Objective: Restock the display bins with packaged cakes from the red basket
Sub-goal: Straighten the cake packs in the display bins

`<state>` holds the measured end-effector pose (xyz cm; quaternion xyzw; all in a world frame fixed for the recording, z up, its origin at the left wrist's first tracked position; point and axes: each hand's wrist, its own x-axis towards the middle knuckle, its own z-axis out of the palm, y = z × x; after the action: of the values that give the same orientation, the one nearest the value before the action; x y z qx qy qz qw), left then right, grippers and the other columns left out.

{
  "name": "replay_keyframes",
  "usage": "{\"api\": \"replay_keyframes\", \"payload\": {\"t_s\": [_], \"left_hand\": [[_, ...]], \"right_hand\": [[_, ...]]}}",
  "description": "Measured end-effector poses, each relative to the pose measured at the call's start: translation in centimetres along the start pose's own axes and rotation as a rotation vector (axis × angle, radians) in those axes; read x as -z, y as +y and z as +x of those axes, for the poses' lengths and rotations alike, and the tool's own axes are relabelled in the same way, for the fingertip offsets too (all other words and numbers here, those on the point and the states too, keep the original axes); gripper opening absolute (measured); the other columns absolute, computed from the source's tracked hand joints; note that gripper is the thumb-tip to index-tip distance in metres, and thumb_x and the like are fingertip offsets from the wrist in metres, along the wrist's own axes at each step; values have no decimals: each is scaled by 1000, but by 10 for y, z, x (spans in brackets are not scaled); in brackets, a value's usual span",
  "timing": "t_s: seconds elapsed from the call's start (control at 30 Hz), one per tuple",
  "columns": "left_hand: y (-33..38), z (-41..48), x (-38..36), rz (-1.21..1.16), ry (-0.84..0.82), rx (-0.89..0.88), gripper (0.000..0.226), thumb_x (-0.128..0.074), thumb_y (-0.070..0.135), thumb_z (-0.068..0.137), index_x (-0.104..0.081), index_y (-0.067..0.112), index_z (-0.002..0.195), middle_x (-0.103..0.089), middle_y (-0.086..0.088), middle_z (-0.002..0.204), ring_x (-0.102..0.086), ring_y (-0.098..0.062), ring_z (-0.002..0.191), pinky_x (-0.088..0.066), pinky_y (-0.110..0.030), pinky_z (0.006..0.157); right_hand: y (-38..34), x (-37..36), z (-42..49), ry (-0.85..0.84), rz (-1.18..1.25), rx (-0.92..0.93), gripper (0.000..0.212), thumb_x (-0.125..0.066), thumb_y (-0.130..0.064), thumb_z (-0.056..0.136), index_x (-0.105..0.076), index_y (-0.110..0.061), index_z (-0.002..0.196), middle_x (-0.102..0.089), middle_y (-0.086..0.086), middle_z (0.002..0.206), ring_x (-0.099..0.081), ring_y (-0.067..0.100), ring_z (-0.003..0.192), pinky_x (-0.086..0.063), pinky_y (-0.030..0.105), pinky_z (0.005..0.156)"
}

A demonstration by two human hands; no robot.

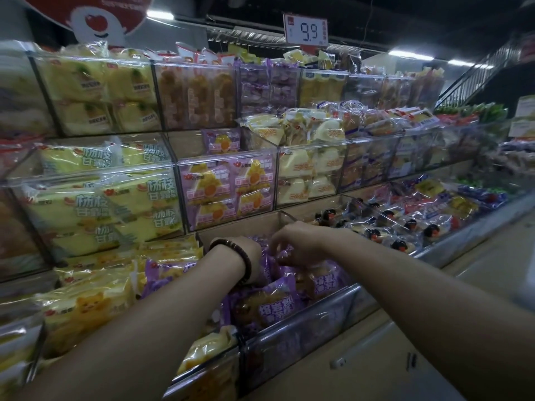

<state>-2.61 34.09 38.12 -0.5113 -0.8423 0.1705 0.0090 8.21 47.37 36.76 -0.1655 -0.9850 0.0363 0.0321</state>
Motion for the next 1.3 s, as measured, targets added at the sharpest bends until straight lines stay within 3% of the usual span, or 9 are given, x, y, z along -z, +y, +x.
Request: {"api": "replay_keyframes", "payload": {"t_s": [0.07,0.17,0.27,0.4,0.53,0.67,0.87,1.1,1.3], "left_hand": [[-2,-16,5,-8,166,-22,44,-63,63,92,-62,22,108,-62,1,99,-61,-25,89,-54,-40,82],[-4,-38,10,-54,347,-115,19,-55,40,99,-64,24,106,-66,0,102,-61,-24,87,-52,-40,83],[1,-57,4,-103,262,-203,30,-56,52,92,-71,27,101,-70,2,103,-65,-24,96,-52,-41,92],[10,-65,-14,-22,230,-223,55,-43,74,91,-71,27,98,-69,7,92,-63,-19,96,-27,-54,104],[10,-67,-18,-90,213,-237,51,-45,66,88,-72,24,97,-70,5,88,-62,-19,93,-19,-58,106],[15,-71,-21,-72,233,-210,48,-44,65,92,-70,25,98,-70,5,90,-62,-21,94,-21,-56,101],[27,-74,-22,110,240,-137,19,-61,43,95,-67,26,103,-70,1,98,-64,-25,103,-21,-57,110],[41,-59,-32,135,236,167,30,-56,41,98,-66,28,124,-71,0,122,-51,-35,128,-19,-58,111],[50,-54,-26,227,181,211,37,-48,33,101,-60,28,136,-67,-3,132,-40,-38,137,-18,-58,115]], "right_hand": [[3,12,-11,43,68,20,37,-75,-27,95,-68,-28,131,-68,-9,124,-63,11,111,-54,32,97],[4,28,-28,114,59,17,28,-67,-12,92,-76,-22,117,-73,-7,108,-67,10,99,-59,33,91],[-1,33,-47,-6,40,6,25,-70,-15,90,-76,-23,112,-72,-9,97,-69,10,92,-58,33,85],[-9,22,-62,-143,-25,6,42,-81,-38,88,-68,-27,126,-66,-10,104,-67,15,99,-57,35,88],[-10,7,-62,-113,-171,-42,61,-85,-35,83,-59,-31,138,-66,-1,117,-64,22,104,-51,34,84],[-15,-8,-61,-11,-323,-43,53,-81,-37,86,-58,-35,134,-69,1,122,-68,25,104,-48,33,73],[-12,-3,-60,123,-430,-22,45,-76,-34,88,-55,-38,128,-72,-2,113,-69,26,105,-53,36,83],[-12,-5,-55,214,-460,-1,46,-73,-28,93,-56,-36,135,-72,-3,115,-68,27,110,-50,38,86],[-12,-1,-53,195,-427,27,45,-71,-25,97,-58,-38,138,-56,2,125,-66,26,104,-53,38,70]]}}
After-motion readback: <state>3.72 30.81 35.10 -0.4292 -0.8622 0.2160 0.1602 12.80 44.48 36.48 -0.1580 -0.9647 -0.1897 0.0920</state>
